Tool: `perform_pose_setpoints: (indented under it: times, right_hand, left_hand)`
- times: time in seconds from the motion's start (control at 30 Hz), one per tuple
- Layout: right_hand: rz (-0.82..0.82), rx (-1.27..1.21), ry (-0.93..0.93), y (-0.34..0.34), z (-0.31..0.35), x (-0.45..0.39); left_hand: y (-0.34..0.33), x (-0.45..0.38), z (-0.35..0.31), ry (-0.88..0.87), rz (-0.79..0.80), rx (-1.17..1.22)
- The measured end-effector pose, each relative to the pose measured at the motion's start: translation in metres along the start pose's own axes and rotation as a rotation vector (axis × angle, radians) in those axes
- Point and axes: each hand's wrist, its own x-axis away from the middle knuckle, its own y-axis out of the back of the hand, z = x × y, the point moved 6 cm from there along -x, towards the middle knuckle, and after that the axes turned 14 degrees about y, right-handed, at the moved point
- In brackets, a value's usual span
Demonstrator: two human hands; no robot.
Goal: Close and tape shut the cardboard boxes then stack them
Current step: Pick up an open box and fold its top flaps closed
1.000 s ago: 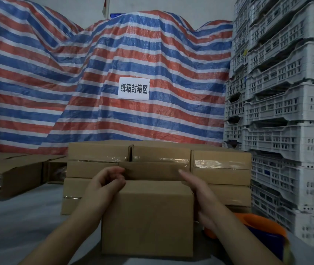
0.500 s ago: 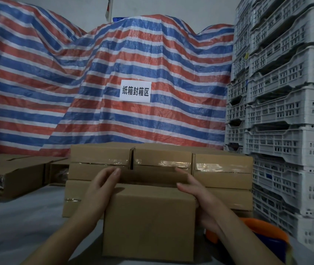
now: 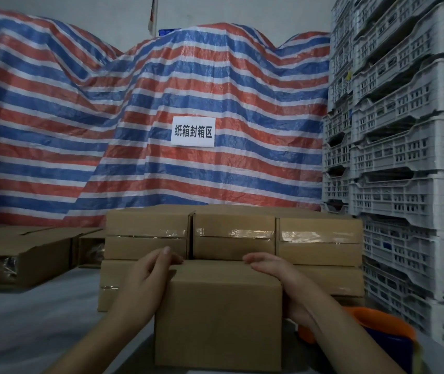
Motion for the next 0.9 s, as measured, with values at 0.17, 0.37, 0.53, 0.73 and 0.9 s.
perform_pose_setpoints:
  times: [0.17, 0.37, 0.53, 0.73, 0.9]
  right_hand:
    - [0.008, -0.006, -0.013, -0.002, 0.000, 0.002]
    - [0.039, 0.050, -0.032, -0.005, 0.007, 0.006]
    - [0.058, 0.316, 0.026, 0.001, 0.018, 0.010]
    - [0.018, 1.417, 0.195, 0.060, 0.044, 0.036]
    - [0.021, 1.744, 0.053, 0.093, 0.025, 0.070]
  left_hand:
    - [-0.015, 0.008, -0.042, -0.165, 0.188, -0.272]
    - [-0.062, -0.004, -0.047, -0.054, 0.536, -0.895]
    - [-0.057, -0.001, -0.041, 0.084, 0.622, -0.904]
    - [-0.057, 0.001, -0.042, 0.103, 0.653, -0.885]
    - [-0.059, -0.002, -0.041, 0.087, 0.631, -0.896]
